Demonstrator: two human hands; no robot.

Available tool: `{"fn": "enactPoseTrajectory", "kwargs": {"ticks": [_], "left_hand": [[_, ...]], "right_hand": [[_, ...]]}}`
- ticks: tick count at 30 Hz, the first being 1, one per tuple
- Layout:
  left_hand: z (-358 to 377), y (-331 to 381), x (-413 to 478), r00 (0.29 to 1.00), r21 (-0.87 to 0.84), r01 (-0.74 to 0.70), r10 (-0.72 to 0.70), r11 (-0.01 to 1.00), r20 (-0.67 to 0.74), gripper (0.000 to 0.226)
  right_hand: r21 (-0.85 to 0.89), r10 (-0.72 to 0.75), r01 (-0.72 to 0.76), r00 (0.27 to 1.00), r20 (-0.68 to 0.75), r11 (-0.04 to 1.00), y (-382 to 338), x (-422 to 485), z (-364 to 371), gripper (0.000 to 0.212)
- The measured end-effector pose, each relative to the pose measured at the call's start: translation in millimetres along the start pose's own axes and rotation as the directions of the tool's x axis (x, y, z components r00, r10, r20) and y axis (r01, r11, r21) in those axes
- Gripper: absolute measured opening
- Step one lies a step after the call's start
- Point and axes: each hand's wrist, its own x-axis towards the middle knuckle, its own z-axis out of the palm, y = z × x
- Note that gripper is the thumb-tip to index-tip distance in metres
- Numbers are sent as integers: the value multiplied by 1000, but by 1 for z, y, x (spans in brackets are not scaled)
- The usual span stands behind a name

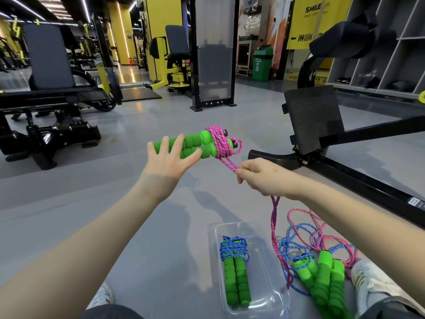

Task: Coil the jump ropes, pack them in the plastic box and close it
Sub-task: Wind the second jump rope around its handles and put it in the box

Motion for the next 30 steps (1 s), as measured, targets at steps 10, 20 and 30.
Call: {"fn": "enactPoseTrajectory", "kwargs": {"ticks": [10,20,30], "left_hand": [[0,11,9,993,-119,81,-70,990,95,93],[2,8,-10,991,50,-136,135,989,22,64],[-15,37,-3,876,-63,-471,458,880,-153,51]], "right_hand": [[137,-59,61,998,-21,989,5,-4,-5,22],[-78,-111,123,983,149,989,-21,-22,-33,31],[-73,-293,284,939,-180,956,-10,-15,-64,41]]}}
